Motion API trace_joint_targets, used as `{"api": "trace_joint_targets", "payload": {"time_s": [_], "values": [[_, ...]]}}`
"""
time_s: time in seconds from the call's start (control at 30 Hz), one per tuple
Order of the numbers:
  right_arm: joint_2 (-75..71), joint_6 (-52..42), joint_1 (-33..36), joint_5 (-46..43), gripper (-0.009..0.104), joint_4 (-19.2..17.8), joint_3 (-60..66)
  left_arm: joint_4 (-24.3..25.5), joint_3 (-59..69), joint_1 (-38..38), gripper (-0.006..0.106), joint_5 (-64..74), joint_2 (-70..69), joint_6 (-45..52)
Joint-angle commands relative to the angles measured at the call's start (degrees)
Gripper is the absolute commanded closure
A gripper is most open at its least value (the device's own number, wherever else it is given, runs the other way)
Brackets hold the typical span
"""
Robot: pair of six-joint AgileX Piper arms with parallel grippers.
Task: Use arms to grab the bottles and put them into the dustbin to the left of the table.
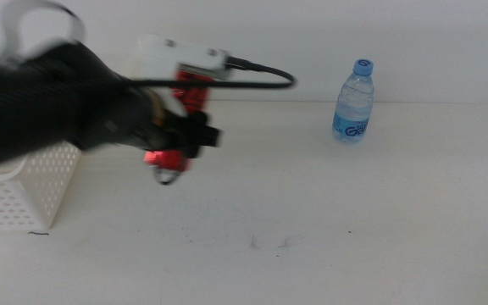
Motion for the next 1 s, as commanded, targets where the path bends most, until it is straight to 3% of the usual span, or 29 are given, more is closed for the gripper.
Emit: {"api": "trace_joint_targets", "payload": {"time_s": [0.0, 0.17, 0.43, 0.77, 0.97], "values": [[-0.2, -0.1, -0.4, -0.7, 0.019, -0.1, 0.2, -2.8, -3.5, 2.0, 0.102, 10.5, -3.8, 6.0], [-0.2, -0.1, -0.4, -0.7, 0.019, -0.1, 0.2, -11.6, -18.6, 18.6, 0.102, 30.9, -1.6, 25.2], [-0.2, -0.1, -0.4, -0.7, 0.019, -0.1, 0.2, -24.6, -32.0, 43.4, 0.102, 36.2, 10.1, 38.5], [-0.2, -0.1, -0.4, -0.7, 0.019, -0.1, 0.2, -24.3, -32.0, 47.2, 0.101, 27.4, 23.3, 41.1], [-0.2, -0.1, -0.4, -0.7, 0.019, -0.1, 0.2, -24.0, -31.9, 47.2, 0.084, 23.0, 29.2, 41.6]]}}
